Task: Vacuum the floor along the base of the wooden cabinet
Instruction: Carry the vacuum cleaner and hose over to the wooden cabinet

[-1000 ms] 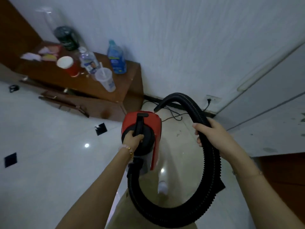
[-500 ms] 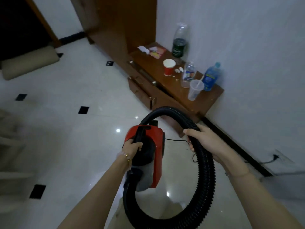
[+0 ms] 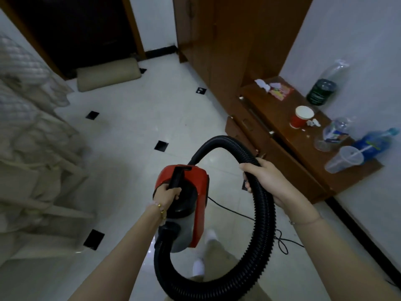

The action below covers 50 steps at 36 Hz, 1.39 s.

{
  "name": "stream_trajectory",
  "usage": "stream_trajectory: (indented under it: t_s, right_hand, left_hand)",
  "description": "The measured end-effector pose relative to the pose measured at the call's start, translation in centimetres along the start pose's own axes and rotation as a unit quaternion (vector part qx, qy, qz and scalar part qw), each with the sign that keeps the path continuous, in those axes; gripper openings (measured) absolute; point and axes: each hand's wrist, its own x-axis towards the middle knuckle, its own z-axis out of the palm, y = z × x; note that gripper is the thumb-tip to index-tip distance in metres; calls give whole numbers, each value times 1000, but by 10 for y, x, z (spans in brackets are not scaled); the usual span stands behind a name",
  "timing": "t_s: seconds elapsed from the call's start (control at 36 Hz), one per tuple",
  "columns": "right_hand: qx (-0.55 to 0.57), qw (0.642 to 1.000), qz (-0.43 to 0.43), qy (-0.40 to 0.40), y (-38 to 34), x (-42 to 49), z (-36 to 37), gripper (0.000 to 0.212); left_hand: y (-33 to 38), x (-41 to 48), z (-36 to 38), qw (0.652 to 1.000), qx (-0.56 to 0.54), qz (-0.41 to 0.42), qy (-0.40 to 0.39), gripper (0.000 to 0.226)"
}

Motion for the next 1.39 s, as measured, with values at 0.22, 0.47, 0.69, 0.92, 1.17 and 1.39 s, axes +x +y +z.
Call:
stream_trajectory:
  t_s: [0.22, 0.47, 0.69, 0.92, 1.17, 1.39]
  right_hand:
    - [4, 1000, -1, -23, -48, 102, 60, 21]
    - [19, 999, 28, -12, -111, 235, 99, 19]
    - [39, 999, 23, 22, -185, 331, 133, 20]
    - [85, 993, 12, 83, -235, 430, 164, 21]
    - [148, 970, 18, 193, -289, 528, 213, 21]
    - [213, 932, 35, 290, -319, 595, 245, 21]
  left_hand:
    - [48, 83, -55, 999, -41, -15, 20, 18]
    - [136, 210, -97, 999, 3, -40, -1, 7]
    - [232, 301, -140, 999, 34, -28, -4, 17]
    - [323, 412, -181, 996, 84, 10, -14, 14]
    - [436, 550, -205, 973, 193, 45, -119, 24]
    - [519, 638, -198, 924, 307, 85, -212, 9]
